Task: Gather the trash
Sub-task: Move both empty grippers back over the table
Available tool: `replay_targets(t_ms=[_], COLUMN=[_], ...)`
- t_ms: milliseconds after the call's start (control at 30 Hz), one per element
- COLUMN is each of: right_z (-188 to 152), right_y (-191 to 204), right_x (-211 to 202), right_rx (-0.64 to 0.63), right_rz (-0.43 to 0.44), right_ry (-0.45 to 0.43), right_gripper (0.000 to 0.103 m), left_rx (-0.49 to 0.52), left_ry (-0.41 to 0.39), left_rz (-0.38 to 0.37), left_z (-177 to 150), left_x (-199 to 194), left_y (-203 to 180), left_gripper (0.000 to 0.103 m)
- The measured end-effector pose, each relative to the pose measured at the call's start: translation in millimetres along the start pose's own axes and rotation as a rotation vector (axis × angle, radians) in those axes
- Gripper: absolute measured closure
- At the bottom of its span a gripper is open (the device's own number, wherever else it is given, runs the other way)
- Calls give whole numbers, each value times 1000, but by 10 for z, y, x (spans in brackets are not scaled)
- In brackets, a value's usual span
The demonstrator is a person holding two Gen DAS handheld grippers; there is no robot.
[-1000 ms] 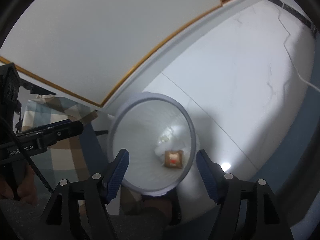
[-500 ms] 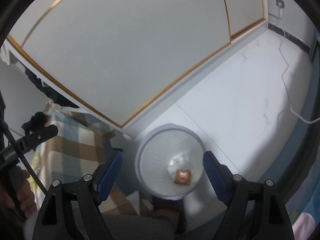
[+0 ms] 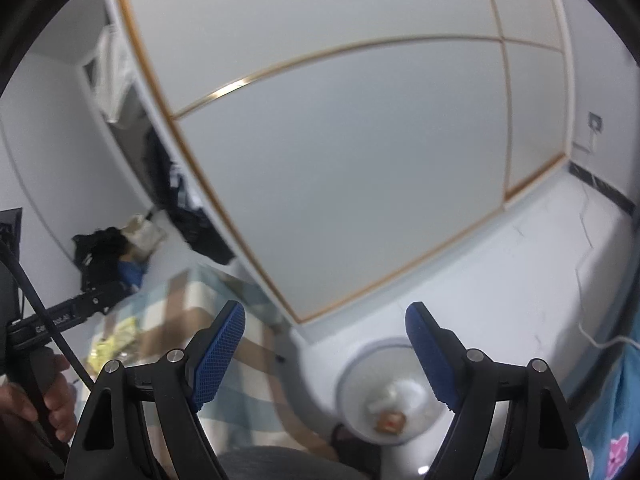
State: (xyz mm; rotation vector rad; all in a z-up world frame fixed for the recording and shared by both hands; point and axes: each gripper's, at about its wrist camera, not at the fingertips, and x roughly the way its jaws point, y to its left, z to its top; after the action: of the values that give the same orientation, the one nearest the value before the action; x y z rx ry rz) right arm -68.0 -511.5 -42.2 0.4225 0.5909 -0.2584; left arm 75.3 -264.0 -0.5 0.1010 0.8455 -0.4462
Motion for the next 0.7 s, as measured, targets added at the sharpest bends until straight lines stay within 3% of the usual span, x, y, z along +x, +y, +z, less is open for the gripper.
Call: replay_targets(t_ms=[267,700], right_z=[81,42], right_y=[716,1855], right_x=[12,571], right_rx=[-99,-260], right_rz=[109,233], right_ry=[-38,92], right_gripper=[9,5], left_rx=[-113,-234], left_ry=[-65,-65], left_rz=[67,118], left_z=[38,7], left_x=[-272,-346], left_y=[563,1553], left_gripper=[13,13])
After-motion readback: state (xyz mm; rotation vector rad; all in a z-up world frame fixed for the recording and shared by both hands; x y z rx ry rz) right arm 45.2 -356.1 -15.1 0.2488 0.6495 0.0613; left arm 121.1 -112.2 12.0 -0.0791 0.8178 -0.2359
